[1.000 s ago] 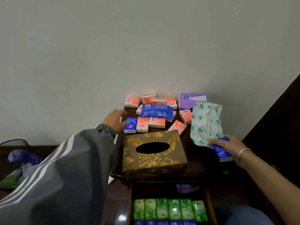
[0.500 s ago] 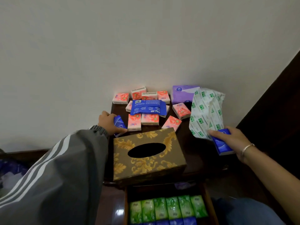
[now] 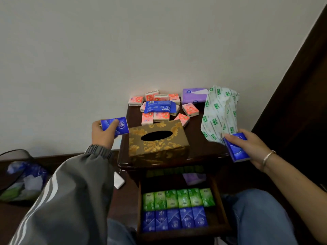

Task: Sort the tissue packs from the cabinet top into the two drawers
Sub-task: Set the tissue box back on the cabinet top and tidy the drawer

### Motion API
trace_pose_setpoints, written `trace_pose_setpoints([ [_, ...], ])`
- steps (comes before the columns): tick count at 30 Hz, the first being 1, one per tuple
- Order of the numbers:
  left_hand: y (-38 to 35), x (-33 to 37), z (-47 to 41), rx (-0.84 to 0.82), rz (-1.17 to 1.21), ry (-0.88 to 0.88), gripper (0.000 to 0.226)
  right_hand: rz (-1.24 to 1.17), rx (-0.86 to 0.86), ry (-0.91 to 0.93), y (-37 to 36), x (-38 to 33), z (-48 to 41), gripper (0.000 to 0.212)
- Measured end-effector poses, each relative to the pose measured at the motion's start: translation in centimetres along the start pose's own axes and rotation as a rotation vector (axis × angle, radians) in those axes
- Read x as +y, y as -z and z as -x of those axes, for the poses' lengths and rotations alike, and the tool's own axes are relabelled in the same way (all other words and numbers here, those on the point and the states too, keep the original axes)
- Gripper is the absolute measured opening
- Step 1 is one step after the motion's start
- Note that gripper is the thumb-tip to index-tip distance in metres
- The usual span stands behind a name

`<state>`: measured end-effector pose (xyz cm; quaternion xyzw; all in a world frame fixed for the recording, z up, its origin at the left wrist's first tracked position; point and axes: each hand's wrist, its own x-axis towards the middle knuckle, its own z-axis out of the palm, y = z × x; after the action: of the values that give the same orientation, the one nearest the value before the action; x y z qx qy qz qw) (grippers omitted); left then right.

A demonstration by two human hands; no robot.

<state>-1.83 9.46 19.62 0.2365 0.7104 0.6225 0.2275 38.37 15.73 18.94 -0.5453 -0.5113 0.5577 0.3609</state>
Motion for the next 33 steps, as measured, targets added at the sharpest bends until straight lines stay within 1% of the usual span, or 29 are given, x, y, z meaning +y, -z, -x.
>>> trace_pose_setpoints([
  [2,1.5,-1.3,3.6,-0.058,0.089,0.055,0.022,-0.025,-0.048,-0.009,0.7,1.5,2.4,0.020],
  [5,3.0,-4.8,9.1,-0.160,0.129,0.130,0.012,0.001,-0.137,-0.058,1.7,4.9,6.0,0.018],
  [8,3.6,-9.9,13.3,-0.257,-0.008,0.204,0.007,0.065,-0.202,-0.136,1.9,9.0,8.9,0.029],
  [10,3.5,-13.5,15.9,-0.307,-0.012,0.361,0.006,0.113,-0.255,-0.217,1.6,11.8,10.4,0.030],
  [12,3.2,-16.7,18.1,-0.316,0.077,0.552,0.007,0.187,-0.302,-0.315,1.0,14.4,11.6,0.024],
  [14,2.9,-19.0,19.6,-0.302,0.087,0.651,0.008,0.264,-0.346,-0.403,0.2,16.5,12.1,0.018],
  [17,2.8,-21.1,20.6,-0.303,-0.001,0.667,0.009,0.347,-0.351,-0.500,-1.2,18.6,11.2,0.021],
  [20,2.6,-22.2,21.2,-0.284,0.018,0.679,0.008,0.405,-0.301,-0.524,-3.1,19.9,9.4,0.032],
  [21,2.5,-22.4,21.3,-0.285,0.027,0.679,0.004,0.412,-0.281,-0.520,-3.7,20.2,8.7,0.038],
  [24,2.3,-22.9,21.2,-0.274,0.026,0.664,0.014,0.410,-0.218,-0.505,-5.5,21.1,6.5,0.048],
  [26,2.3,-23.2,20.9,-0.258,0.023,0.662,0.012,0.394,-0.172,-0.496,-6.5,21.6,4.9,0.054],
  [28,2.3,-23.7,20.5,-0.250,0.027,0.676,0.014,0.401,-0.141,-0.480,-7.3,22.0,3.2,0.057],
  [31,2.2,-24.6,19.9,-0.243,0.032,0.684,0.021,0.474,-0.089,-0.437,-8.2,22.5,0.4,0.068],
  [33,1.9,-24.9,19.6,-0.252,0.023,0.673,0.020,0.536,-0.058,-0.410,-8.6,22.7,-1.4,0.073],
])
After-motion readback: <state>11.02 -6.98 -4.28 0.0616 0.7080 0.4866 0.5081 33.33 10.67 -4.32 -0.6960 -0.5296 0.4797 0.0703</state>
